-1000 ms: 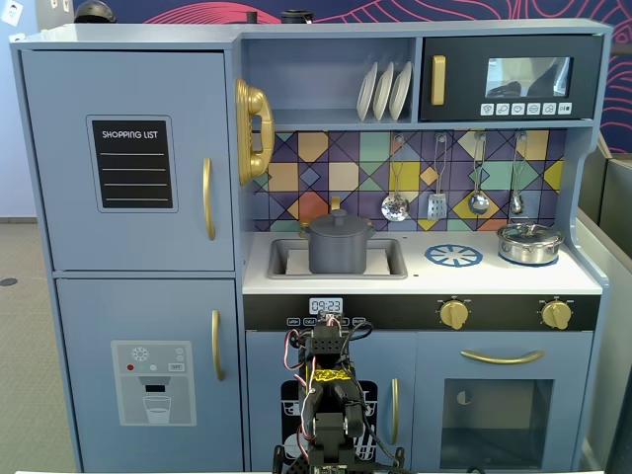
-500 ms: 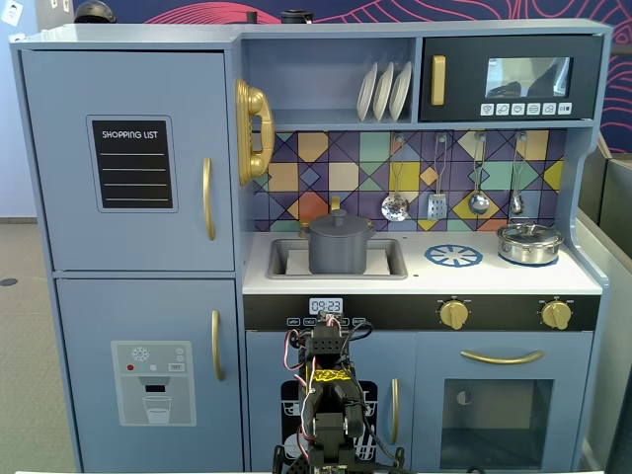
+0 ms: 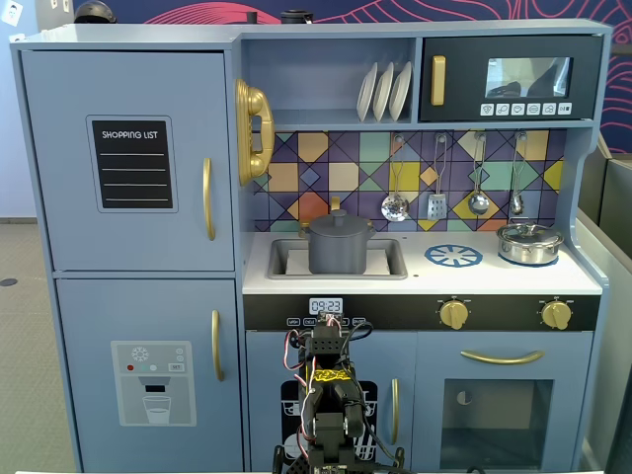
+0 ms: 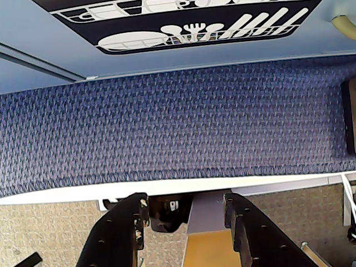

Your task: Take off the lid from the gray recipient and place it on the counter

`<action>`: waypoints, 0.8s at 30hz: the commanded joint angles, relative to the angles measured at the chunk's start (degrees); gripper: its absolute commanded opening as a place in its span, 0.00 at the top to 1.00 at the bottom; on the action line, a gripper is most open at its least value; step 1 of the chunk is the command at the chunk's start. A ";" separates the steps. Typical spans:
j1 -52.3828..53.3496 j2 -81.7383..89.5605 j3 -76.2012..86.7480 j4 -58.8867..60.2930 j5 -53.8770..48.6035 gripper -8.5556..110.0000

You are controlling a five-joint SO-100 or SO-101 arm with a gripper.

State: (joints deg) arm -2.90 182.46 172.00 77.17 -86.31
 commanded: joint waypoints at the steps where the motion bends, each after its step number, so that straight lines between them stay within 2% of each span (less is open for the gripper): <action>1: 0.97 -0.35 0.00 10.46 -0.26 0.86; 6: 0.88 -0.35 0.00 10.46 -0.35 0.86; 12: 2.72 -0.35 -2.81 9.14 -4.83 0.93; 20: 5.01 -9.23 -28.56 0.97 -17.75 0.93; 24: 2.02 -15.21 -43.15 0.79 -15.82 0.93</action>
State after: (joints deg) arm 0.79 172.09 141.24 79.28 -102.04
